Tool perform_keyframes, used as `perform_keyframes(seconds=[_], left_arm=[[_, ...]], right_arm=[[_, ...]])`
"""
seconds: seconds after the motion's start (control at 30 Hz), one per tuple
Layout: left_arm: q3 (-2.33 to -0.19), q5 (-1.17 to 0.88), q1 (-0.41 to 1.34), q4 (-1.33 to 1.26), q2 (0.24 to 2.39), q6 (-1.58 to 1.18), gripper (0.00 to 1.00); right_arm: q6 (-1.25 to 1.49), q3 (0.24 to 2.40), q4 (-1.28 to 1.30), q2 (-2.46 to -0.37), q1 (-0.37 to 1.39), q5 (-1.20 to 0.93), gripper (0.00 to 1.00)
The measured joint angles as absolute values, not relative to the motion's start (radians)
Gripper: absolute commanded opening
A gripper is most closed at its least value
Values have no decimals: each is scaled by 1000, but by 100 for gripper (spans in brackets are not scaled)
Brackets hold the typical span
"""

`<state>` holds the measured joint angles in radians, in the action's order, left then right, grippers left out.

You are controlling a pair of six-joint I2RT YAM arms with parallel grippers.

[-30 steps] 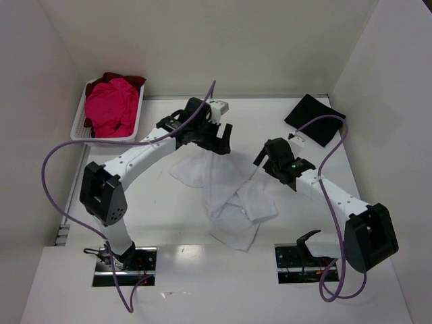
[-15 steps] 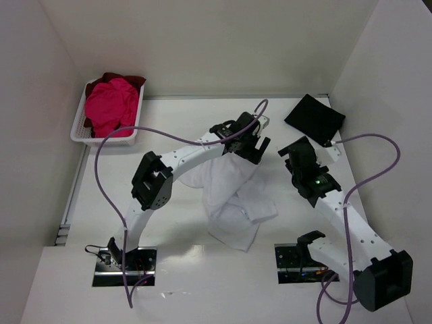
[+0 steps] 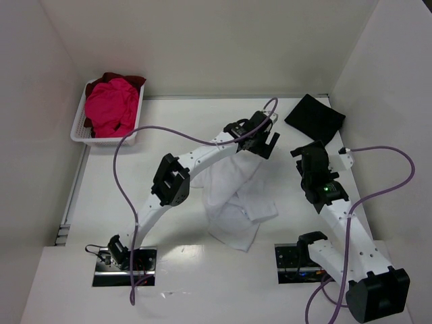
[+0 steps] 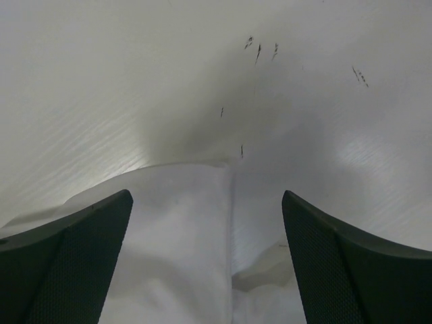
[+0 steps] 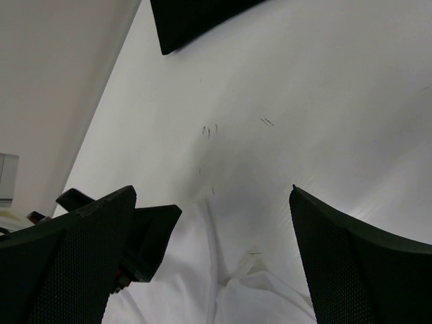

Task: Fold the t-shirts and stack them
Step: Flatten out the tshirt

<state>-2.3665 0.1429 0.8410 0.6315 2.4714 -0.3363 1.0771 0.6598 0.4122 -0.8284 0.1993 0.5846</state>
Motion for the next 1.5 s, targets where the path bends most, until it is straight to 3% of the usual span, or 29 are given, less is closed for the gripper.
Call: perform_keyframes(seconds=[0.37, 0.8, 1.1, 1.2, 1.3, 1.4, 1.5], left_arm=[[-2500, 146, 868, 713, 2609, -350, 96], [-2516, 197, 873, 744, 2658, -400, 82], [-2667, 224, 876, 790, 2749, -425, 71], [-2803, 235, 880, 848, 2818, -426, 61], [-2968, 239, 885, 911, 2902, -433, 44], [-3056, 248, 888, 972, 2943, -451, 20], [-3082, 259, 888, 1017, 2945, -457, 7]], right_arm=[[1080, 636, 411, -806, 192, 583, 100], [1079, 628, 411, -764, 185, 583, 100], [1079, 612, 412, -754, 185, 583, 100], [1079, 608, 412, -744, 185, 583, 100], [1079, 604, 411, -736, 185, 583, 100], [1079, 601, 412, -735, 178, 583, 100], [1079, 601, 412, -735, 177, 583, 100]])
